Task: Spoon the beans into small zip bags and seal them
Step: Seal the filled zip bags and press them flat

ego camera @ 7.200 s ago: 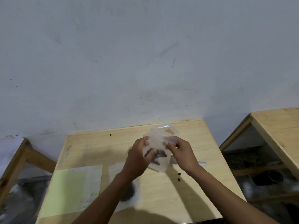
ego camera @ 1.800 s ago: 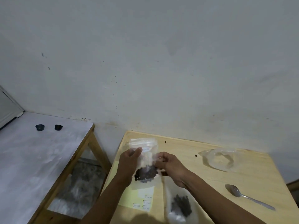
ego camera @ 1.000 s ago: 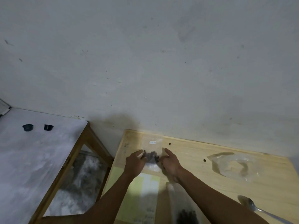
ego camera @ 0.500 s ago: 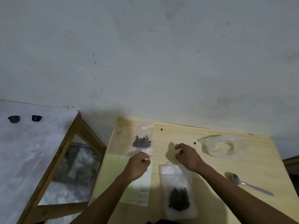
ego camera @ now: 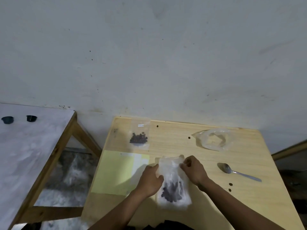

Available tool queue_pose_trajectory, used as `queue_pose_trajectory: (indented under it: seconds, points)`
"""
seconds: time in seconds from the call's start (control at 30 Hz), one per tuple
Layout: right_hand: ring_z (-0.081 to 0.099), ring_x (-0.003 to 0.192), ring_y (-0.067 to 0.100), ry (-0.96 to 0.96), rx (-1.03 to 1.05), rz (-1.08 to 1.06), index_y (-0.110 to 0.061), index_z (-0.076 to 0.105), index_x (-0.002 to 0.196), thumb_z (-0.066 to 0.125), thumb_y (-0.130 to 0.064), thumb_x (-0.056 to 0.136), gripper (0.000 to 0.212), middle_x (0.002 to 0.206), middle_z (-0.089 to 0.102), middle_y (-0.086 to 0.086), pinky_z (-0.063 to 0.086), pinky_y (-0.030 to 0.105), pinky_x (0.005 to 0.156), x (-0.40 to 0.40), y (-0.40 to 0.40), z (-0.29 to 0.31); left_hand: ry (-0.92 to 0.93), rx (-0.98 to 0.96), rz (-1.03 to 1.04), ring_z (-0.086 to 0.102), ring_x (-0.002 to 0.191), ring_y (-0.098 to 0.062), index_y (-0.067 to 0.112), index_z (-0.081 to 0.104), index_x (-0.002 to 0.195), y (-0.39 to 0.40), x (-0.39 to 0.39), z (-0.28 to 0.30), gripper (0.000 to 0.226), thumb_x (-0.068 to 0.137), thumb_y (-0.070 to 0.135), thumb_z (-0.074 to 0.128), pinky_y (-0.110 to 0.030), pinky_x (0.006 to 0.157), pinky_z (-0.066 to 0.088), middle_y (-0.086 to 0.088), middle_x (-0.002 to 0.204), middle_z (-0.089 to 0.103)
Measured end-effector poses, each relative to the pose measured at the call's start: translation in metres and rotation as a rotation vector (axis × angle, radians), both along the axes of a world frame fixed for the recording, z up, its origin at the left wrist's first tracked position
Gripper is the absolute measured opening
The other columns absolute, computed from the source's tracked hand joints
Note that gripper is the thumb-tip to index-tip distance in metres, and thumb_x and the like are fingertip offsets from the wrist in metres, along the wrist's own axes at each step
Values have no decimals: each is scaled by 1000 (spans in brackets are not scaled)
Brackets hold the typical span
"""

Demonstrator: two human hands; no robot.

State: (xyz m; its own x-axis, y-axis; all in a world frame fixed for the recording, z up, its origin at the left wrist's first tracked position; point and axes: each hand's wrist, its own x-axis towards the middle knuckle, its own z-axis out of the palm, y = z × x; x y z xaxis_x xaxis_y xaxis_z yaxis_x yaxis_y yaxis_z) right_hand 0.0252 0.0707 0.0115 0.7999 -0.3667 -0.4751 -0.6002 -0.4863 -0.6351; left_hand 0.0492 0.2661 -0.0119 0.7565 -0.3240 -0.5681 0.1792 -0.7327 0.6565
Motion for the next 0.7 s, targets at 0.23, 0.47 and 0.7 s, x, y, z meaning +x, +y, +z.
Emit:
queue_pose_trajectory:
  seconds: [0.23, 0.47, 0.7]
  points:
    - [39, 53, 16, 11, 462, -60, -7, 49, 69, 59, -13, 96, 30, 60, 42, 6, 49, 21, 53, 7, 25, 20, -225, -296, 297, 62, 69, -10, 29, 47, 123, 33, -15, 25, 29, 97, 17, 53, -20, 61, 43, 1, 88, 70]
    - [54, 63, 19, -87, 731, -18, -9, 63, 87, 55, -34, 98, 29, 71, 59, 5, 46, 31, 60, 27, 90, 36, -348, -404, 614, 72, 72, -16, 32, 54, 112, 105, -16, 47, 28, 95, 10, 57, -34, 66, 58, -4, 79, 75]
    - [55, 84, 15, -176, 54, 675, -8, 67, 109, 56, -15, 94, 20, 94, 60, 4, 39, 25, 77, 12, 141, -16, -372, -460, 896, 71, 68, -20, 25, 54, 114, 178, -30, 61, 27, 96, 5, 54, -36, 65, 57, -6, 85, 72]
